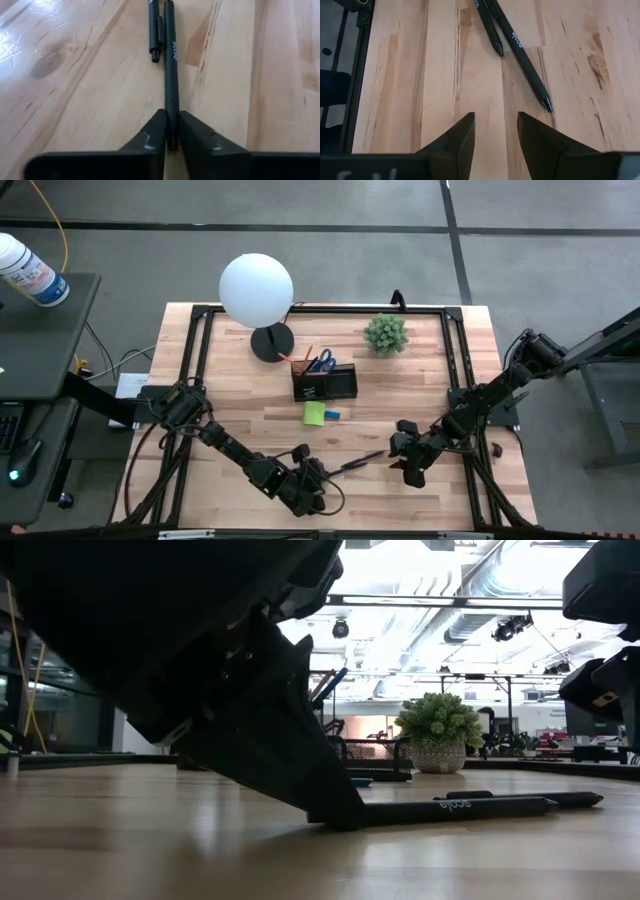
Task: Pick and place office supplies into organizer
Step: Put the bottom black pen into the top left side of the desk organizer
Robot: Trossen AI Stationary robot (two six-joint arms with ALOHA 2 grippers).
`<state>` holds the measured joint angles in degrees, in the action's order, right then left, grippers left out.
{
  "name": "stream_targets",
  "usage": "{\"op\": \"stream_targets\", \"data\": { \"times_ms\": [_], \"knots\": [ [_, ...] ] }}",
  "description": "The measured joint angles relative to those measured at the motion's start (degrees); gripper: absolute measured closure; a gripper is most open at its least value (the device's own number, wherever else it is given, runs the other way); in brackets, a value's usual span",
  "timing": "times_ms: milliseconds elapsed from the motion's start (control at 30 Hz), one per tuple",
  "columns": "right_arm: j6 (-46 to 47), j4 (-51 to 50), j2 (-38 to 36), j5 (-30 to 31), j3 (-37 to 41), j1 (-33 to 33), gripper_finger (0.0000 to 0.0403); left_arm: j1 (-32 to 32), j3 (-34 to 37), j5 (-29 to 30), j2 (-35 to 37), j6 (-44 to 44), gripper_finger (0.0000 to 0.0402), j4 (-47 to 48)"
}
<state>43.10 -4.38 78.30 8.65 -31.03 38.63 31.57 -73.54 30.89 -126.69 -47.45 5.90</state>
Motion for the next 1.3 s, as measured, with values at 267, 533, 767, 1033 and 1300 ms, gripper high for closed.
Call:
{"op": "stream_targets", "data": {
  "times_ms": [267,533,767,1033,1300],
  "knots": [
    [0.79,-0.02,0.0,0.24,0.0,0.0,0.0265,-0.09,0.08,-0.36,0.99,-5.8,0.0392,0.54],
    [1.87,-0.02,0.0,0.28,0.0,-0.02,0.0265,0.19,0.6,-0.15,5.24,-7.08,0.0398,5.68],
    [1.55,-0.02,0.0,0.52,0.0,0.0,0.0265,0.62,0.7,1.42,9.04,-6.44,0.04,7.41],
    [1.46,-0.02,0.0,1.5,0.0,-0.02,0.0265,1.64,0.5,8.86,13.9,-6.09,0.0401,10.52],
    [1.46,-0.04,0.02,2.39,0.0,-0.02,0.0265,-0.43,0.46,18.91,21.81,-6.74,0.0401,21.02]
  ]
}}
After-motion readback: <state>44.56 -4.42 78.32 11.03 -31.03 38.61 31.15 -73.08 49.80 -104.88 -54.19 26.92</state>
